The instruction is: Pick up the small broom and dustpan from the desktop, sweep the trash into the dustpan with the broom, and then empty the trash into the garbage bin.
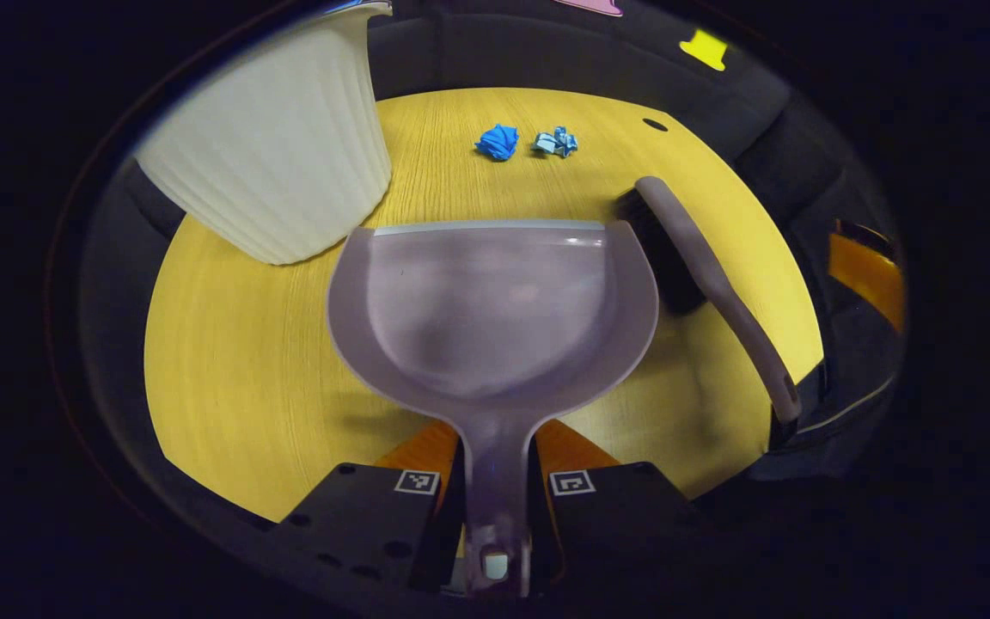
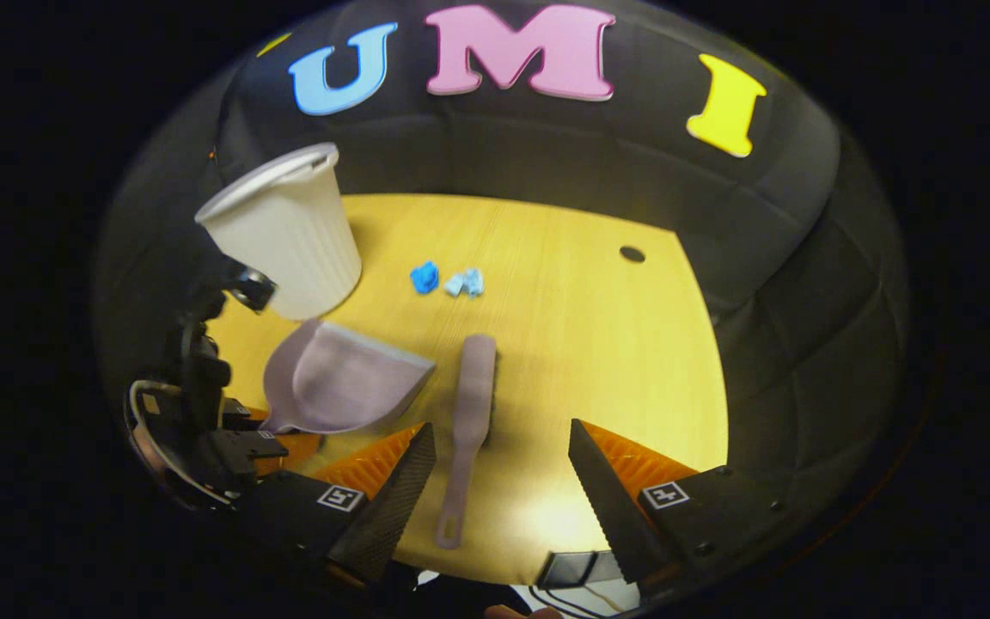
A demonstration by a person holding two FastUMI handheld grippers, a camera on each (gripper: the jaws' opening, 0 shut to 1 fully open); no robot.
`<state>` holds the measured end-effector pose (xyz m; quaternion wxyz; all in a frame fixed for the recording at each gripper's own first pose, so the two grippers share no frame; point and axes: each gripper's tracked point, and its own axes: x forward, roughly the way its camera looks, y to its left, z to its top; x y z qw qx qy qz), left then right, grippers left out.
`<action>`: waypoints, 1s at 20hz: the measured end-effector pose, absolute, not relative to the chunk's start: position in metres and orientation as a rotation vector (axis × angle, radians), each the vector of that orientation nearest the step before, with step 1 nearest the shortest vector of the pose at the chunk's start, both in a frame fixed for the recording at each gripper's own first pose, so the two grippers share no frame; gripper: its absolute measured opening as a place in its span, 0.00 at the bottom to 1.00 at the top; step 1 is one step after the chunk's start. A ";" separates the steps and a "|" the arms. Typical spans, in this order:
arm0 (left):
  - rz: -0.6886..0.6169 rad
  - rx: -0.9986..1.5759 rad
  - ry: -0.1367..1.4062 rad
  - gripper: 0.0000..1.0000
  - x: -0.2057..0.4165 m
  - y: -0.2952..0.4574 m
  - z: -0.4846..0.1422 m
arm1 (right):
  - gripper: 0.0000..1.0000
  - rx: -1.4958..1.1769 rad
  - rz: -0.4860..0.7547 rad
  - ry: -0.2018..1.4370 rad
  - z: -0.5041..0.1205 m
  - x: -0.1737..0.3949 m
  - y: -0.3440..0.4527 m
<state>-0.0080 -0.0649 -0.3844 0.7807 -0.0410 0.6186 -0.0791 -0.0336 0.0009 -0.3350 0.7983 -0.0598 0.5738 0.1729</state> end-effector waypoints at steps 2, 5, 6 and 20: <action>-0.166 -0.145 1.344 0.31 -0.021 -0.064 -0.378 | 1.00 -0.158 0.384 1.333 -0.359 -0.047 0.011; -0.167 -0.166 1.282 0.31 -0.042 -0.052 -0.354 | 0.96 -0.252 0.361 1.462 -0.394 -0.062 0.004; -0.155 -0.148 1.270 0.30 -0.048 -0.042 -0.350 | 1.00 -0.276 0.357 1.499 -0.405 -0.066 0.003; -0.195 -0.178 1.245 0.31 -0.052 -0.030 -0.344 | 0.40 -0.214 0.235 1.710 -0.440 -0.075 0.000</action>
